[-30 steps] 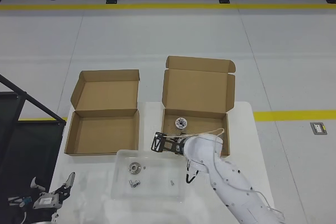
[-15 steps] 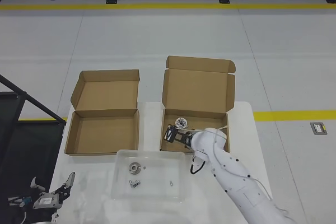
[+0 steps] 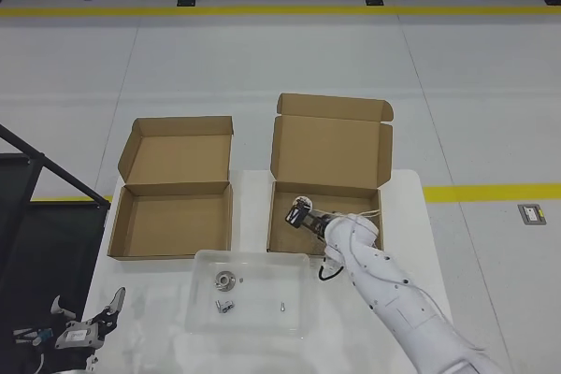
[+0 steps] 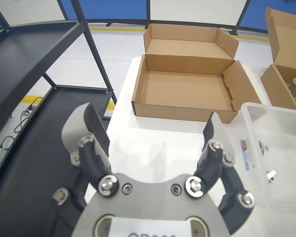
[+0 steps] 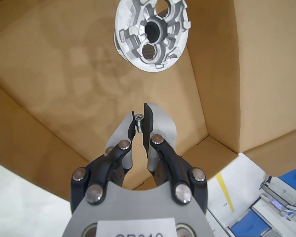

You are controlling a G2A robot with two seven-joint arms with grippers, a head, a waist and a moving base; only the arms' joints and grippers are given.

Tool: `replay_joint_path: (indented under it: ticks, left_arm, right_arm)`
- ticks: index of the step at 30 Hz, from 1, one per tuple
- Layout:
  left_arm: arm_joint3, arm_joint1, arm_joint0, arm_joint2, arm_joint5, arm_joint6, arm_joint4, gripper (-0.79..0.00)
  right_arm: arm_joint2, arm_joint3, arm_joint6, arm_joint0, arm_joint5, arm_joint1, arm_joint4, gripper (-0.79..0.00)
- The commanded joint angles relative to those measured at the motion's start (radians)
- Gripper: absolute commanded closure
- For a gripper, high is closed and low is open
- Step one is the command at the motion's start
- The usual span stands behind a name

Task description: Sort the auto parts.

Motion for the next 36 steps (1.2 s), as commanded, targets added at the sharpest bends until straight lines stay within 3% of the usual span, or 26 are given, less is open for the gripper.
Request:
replay_joint_path:
  ticks: [1, 13, 21, 24, 36]
  left_arm:
    - [0.0, 0.0, 0.0, 0.0, 0.0, 0.0, 0.0, -0.785]
    - [0.0, 0.0, 0.0, 0.0, 0.0, 0.0, 0.0, -0.785]
    - [0.0, 0.0, 0.0, 0.0, 0.0, 0.0, 0.0, -0.785]
    - [0.0, 0.0, 0.0, 0.0, 0.0, 0.0, 0.0, -0.785]
    - [0.0, 0.0, 0.0, 0.0, 0.0, 0.0, 0.0, -0.785]
  right_arm:
    - [0.003, 0.033, -0.043, 0.007, -0.008, -0.002, 0.018, 0.0]
    - [-0.007, 0.145, -0.123, 0.049, -0.001, -0.024, 0.06, -0.003]
    - [-0.009, 0.17, -0.136, 0.06, -0.012, -0.029, 0.064, -0.126]
    - [-0.007, 0.157, -0.13, 0.056, -0.007, -0.027, 0.058, -0.212]
    - [0.06, -0.039, -0.067, -0.026, -0.02, 0.013, 0.012, -0.256]
